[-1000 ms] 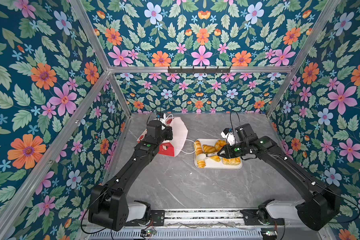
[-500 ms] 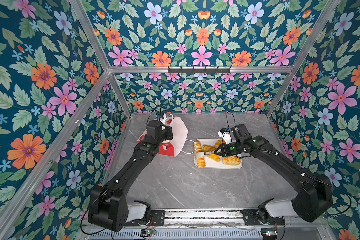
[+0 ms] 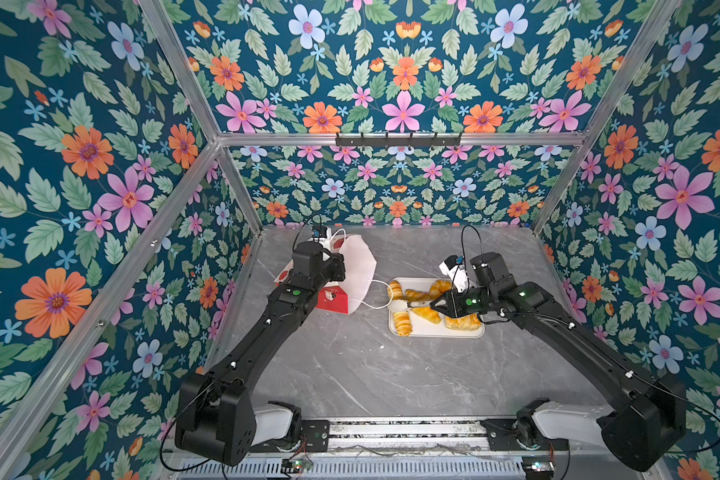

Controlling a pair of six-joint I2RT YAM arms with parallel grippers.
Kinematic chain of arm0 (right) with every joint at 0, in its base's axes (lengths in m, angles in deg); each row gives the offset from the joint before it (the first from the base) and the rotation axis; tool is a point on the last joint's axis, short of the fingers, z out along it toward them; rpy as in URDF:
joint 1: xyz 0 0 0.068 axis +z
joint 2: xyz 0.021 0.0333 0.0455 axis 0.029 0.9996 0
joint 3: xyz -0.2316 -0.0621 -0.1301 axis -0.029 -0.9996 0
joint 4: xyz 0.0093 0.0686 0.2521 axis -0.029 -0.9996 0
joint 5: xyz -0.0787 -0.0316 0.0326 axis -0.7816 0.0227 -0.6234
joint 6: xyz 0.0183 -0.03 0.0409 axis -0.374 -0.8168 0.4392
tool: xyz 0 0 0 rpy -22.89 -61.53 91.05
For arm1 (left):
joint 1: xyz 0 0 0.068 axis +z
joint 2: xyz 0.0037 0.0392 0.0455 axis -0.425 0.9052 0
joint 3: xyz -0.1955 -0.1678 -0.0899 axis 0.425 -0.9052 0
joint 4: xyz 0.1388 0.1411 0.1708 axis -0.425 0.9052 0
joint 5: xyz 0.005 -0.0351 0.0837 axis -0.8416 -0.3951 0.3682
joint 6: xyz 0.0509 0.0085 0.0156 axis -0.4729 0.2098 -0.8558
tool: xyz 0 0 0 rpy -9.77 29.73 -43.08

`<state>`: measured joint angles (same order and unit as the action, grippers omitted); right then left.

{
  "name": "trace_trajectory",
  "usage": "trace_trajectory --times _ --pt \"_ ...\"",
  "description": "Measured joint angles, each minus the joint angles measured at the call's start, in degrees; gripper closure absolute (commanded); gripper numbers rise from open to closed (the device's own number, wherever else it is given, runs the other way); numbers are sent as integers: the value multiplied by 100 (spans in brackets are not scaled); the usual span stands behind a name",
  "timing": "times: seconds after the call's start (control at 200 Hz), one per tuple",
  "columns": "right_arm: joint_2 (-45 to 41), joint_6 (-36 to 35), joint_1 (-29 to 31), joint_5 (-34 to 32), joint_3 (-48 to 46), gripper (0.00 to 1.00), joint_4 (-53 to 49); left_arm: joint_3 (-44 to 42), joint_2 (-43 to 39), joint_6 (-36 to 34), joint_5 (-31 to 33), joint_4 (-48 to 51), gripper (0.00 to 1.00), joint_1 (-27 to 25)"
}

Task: Take the fake bread out of the paper bag
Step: 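Draw the right tongs back from the tray toward the robot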

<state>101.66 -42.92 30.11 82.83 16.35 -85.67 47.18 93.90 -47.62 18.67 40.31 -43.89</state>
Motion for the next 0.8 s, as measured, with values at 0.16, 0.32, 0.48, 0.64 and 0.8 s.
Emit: trace_trajectory --times 0.16,0.32,0.48,0.64,0.8 --pt "164 129 339 -48 -245 78 260 -50 -2 24 2 -24 100 0" --pt "413 275 632 -81 -260 78 588 -50 -4 72 0 -28 100 0" --pt "476 267 999 -321 -299 78 667 -92 -44 103 0 -37 100 4" --pt "466 142 1283 -684 -503 78 468 -125 -42 103 -4 -79 100 13" --pt "402 98 1552 -927 -599 78 232 -125 -28 105 -4 -111 100 13"
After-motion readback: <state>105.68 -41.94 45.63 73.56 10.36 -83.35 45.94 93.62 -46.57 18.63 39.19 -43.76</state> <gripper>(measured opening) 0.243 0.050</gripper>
